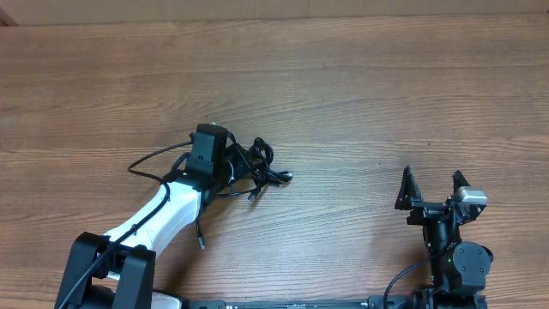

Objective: Untangle cables
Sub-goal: 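Lower the left gripper and close it on the cable loops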

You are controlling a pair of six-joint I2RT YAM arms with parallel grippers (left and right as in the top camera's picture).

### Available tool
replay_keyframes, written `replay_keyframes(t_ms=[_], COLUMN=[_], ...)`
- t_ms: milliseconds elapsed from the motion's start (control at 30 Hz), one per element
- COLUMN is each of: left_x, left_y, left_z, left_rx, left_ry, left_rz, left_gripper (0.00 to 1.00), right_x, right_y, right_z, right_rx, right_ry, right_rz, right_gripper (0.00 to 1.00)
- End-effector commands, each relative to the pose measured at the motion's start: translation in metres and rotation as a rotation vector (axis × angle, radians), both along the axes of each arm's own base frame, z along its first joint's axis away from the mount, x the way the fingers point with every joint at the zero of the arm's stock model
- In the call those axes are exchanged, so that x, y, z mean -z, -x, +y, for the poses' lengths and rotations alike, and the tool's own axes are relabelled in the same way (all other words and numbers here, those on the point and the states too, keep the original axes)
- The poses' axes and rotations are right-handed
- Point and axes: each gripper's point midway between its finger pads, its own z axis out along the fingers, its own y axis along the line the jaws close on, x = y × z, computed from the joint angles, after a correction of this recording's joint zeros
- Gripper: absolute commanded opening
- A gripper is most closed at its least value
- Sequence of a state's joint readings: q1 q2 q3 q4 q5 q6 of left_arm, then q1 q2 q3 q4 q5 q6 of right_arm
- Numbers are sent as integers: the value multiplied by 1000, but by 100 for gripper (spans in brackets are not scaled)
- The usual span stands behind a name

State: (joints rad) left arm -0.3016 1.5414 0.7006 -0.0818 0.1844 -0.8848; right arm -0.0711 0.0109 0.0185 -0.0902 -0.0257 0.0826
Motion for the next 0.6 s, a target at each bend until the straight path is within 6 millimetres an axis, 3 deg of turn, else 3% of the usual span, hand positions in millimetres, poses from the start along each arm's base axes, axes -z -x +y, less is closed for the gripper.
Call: replay_keyframes(t_ms=[0,233,333,567], left_x=[-4,-4,-4,-4], left_y=[-8,-9,-10,-9], left_z=[2,5,5,2], left_rx=[-18,-28,-30,-24], left_ry=[-29,-41,-45,-53], left_rz=[-24,-28,-31,-35], left_gripper=[36,36,45,49], right_x=[2,2,2,2], right_y=[0,0,0,0], right_z=[0,0,0,0], right_rx=[-1,-1,-1,-1], right_ry=[-7,-7,-7,-7], right_rz=[-4,-4,-4,-4], right_gripper=[100,100,100,100])
